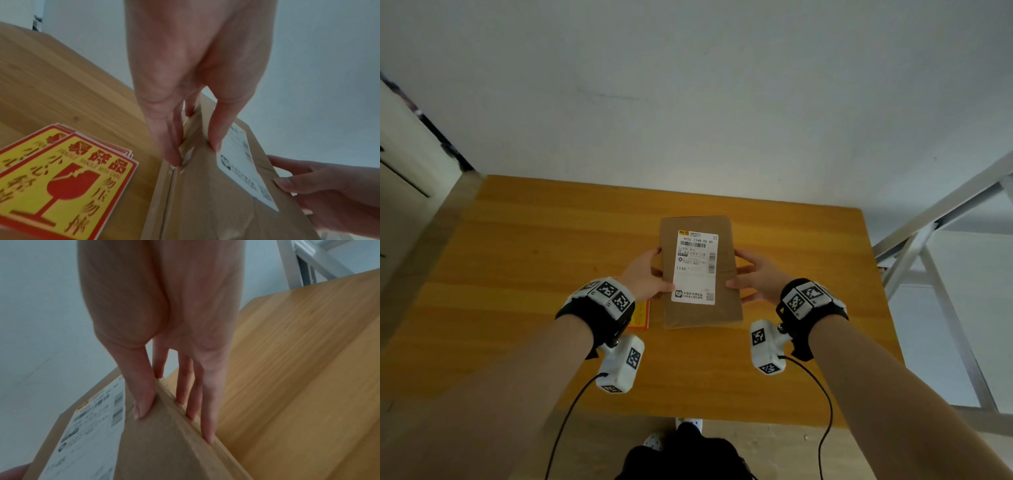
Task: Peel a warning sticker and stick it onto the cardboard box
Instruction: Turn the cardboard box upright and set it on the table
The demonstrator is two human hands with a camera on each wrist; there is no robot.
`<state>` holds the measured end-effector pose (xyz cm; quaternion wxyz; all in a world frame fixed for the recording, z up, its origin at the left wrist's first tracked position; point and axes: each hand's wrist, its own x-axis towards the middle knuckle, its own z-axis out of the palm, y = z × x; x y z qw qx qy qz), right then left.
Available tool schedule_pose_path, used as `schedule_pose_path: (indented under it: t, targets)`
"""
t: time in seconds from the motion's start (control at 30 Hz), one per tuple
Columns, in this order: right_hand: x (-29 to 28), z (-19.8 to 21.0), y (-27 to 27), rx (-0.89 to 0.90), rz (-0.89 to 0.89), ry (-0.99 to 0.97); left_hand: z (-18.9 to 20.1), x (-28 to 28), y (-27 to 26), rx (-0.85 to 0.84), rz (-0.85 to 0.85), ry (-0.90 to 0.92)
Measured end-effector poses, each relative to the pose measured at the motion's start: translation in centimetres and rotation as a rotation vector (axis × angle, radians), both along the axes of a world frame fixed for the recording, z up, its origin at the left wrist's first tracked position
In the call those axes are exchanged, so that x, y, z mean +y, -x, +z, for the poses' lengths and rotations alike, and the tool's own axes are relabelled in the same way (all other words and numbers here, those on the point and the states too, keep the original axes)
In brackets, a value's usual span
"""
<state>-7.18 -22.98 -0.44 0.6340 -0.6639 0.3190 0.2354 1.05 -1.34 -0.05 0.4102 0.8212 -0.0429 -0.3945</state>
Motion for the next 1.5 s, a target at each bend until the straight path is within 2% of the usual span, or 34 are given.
schedule_pose_path:
  t: [0.23, 0.4, 0.53, 0.83, 1.13, 1.27, 1.5]
  targets:
    - [-0.7, 1.7, -2.0, -0.127, -0.079, 0.026, 3.8, -0.7, -2.2, 0.034, 0.099, 0.138]
    - [-0.3, 3.3, -3.4, -0.191, -0.265, -0.120, 6.4, -1.4, -4.2, 0.051, 0.216, 0.230]
    - [-0.5, 4.2, -4.3, -0.244, -0.366, -0.215, 8.1, -2.1, -5.0, 0.075, 0.218, 0.266]
    - [-1.5, 3.6, -6.1, -0.220, -0.357, -0.212, 6.6, -2.9, -7.3, 0.210, 0.345, 0.270]
    - [-1.9, 2.2, -6.9, -0.212, -0.390, -0.190, 4.4, -4.3, -8.2, 0.172, 0.366, 0.198]
    - [-2.5, 1.4, -6.9, -0.233, -0.415, -0.247, 3.8, -4.5, -7.9, 0.196, 0.429, 0.279]
    - [-2.8, 1.2, -6.0, -0.239, -0.396, -0.264, 2.6, -4.7, -6.8, 0.238, 0.421, 0.377]
